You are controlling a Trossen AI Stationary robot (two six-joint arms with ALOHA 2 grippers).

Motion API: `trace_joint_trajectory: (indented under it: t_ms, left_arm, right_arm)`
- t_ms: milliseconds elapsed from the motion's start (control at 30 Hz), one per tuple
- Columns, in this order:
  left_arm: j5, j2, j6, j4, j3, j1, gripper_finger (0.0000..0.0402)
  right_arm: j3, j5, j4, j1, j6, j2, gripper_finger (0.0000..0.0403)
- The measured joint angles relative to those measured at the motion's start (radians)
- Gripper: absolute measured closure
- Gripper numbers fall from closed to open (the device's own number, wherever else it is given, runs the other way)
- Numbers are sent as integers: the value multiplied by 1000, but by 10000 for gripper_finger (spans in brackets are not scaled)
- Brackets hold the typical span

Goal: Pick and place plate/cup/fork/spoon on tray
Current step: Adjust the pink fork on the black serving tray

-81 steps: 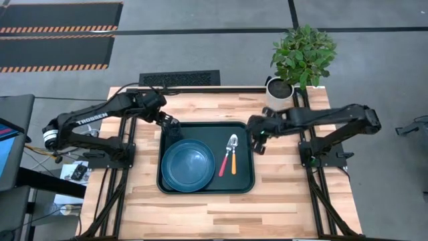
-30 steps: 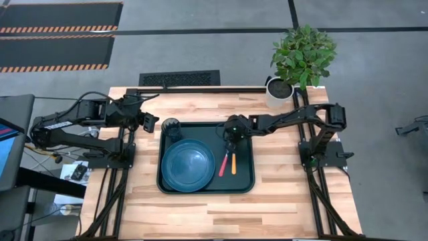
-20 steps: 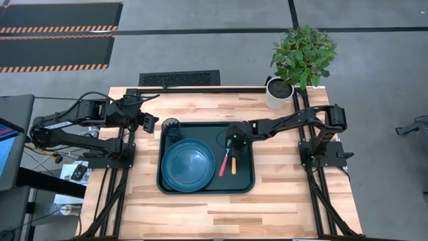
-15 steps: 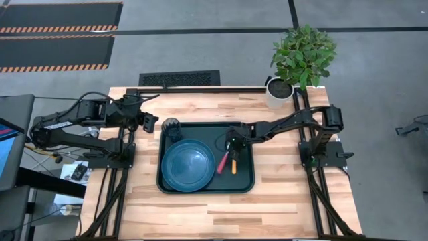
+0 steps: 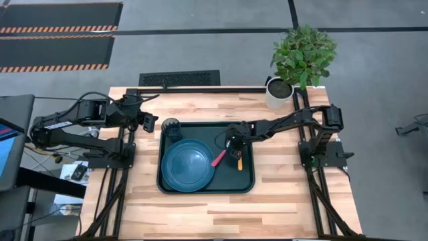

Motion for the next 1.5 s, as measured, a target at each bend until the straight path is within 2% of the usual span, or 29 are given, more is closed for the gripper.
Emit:
trace_joint_trajectory:
  t_ms: [467, 600, 767, 1000, 1133, 1500]
  left_arm:
    - [-38, 0, 2, 1, 0, 0, 248]
    - [-49, 0, 1, 7, -12, 0, 248]
    - [-48, 1, -15, 7, -50, 0, 248]
    - [-53, 0, -17, 50, -88, 0, 248]
    - [-53, 0, -17, 53, -90, 0, 248]
    - [-54, 0, -14, 54, -90, 0, 248]
  right_arm:
    - [38, 1, 45, 50, -43, -19, 276]
    - [38, 56, 2, 57, -8, -20, 276]
    - [38, 121, -73, 32, -1, -21, 276]
    - [38, 154, -62, -19, -11, -16, 276]
    - [38, 155, -61, -48, -11, -16, 276]
    - [38, 138, -6, -24, -13, -16, 276]
